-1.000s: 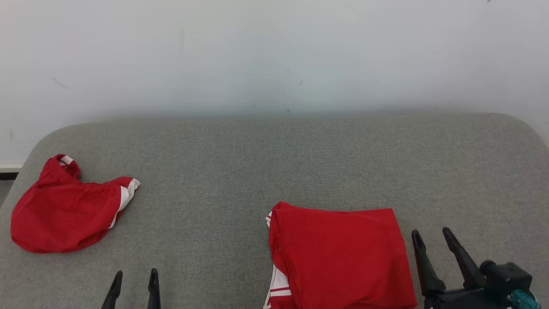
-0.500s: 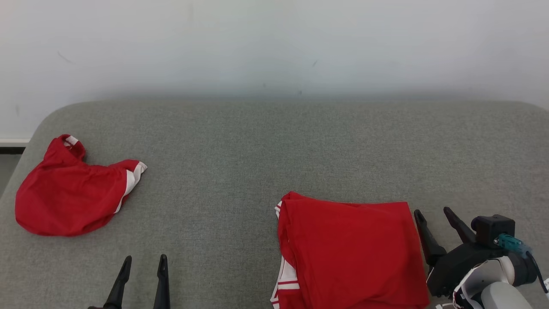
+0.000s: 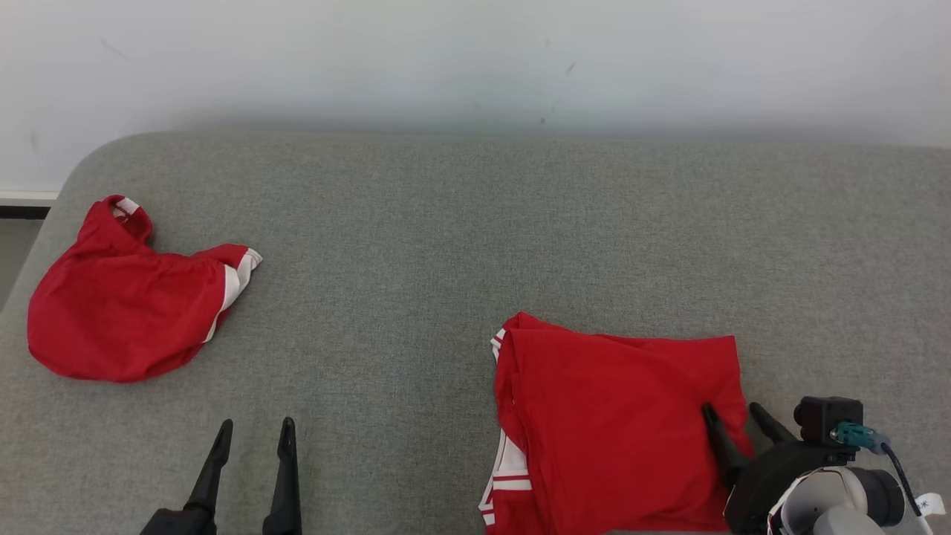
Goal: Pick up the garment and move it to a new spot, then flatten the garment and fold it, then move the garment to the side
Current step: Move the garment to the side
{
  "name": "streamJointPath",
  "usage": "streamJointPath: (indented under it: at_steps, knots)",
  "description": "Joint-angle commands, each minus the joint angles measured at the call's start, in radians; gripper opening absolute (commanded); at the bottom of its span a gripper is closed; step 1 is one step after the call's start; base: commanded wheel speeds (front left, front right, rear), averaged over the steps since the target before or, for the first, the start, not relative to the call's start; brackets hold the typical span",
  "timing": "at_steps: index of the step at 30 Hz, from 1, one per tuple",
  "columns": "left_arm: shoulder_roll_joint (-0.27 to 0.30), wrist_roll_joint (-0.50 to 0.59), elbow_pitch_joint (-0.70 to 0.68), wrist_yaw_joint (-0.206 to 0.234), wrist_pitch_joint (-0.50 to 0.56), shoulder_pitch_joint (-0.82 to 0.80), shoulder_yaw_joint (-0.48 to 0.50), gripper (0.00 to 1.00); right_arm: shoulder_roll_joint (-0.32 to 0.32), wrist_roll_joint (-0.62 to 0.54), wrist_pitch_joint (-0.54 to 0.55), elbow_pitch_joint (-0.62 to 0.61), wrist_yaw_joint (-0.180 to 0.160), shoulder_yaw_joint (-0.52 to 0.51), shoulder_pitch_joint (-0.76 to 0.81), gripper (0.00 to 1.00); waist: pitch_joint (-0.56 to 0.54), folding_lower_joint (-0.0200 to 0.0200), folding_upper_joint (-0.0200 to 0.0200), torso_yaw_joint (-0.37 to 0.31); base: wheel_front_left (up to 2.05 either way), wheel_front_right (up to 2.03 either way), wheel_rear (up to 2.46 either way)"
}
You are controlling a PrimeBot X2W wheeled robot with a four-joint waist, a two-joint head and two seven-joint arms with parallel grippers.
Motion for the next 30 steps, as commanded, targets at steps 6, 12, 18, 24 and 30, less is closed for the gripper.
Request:
streamJointPath:
  at_steps: [6, 12, 18, 24, 30]
  knots:
    - [-0.002, -0.008, -0.002, 0.009, -0.003, -0.014, -0.001, 1.00, 0.010, 0.057, 0.034, 0.012, 0.001, 0.051, 0.027, 0.29, 0.006, -0.0002, -0.0001, -0.006, 0.00, 0.00, 0.00]
    - [-0.003, -0.010, -0.006, 0.014, -0.003, -0.028, -0.005, 1.00, -0.007, 0.104, 0.045, -0.007, 0.001, 0.089, -0.031, 0.00, 0.029, -0.0002, -0.0001, -0.012, 0.00, 0.00, 0.00]
    - [-0.003, -0.014, -0.023, 0.016, -0.003, -0.064, -0.017, 1.00, -0.063, 0.119, 0.035, -0.005, 0.001, 0.102, -0.188, 0.00, 0.093, -0.0002, -0.0001, -0.020, 0.00, 0.00, 0.00]
    - [-0.003, -0.013, -0.050, 0.017, -0.003, -0.131, -0.042, 1.00, -0.140, 0.132, 0.038, 0.032, 0.001, 0.095, -0.381, 0.00, 0.215, -0.0002, -0.0001, -0.032, 0.00, 0.00, 0.00]
    - [0.002, 0.013, -0.096, 0.011, -0.003, -0.212, -0.053, 1.00, -0.245, 0.154, 0.027, 0.065, 0.001, 0.092, -0.542, 0.00, 0.363, -0.0002, -0.0001, -0.091, 0.00, 0.00, 0.00]
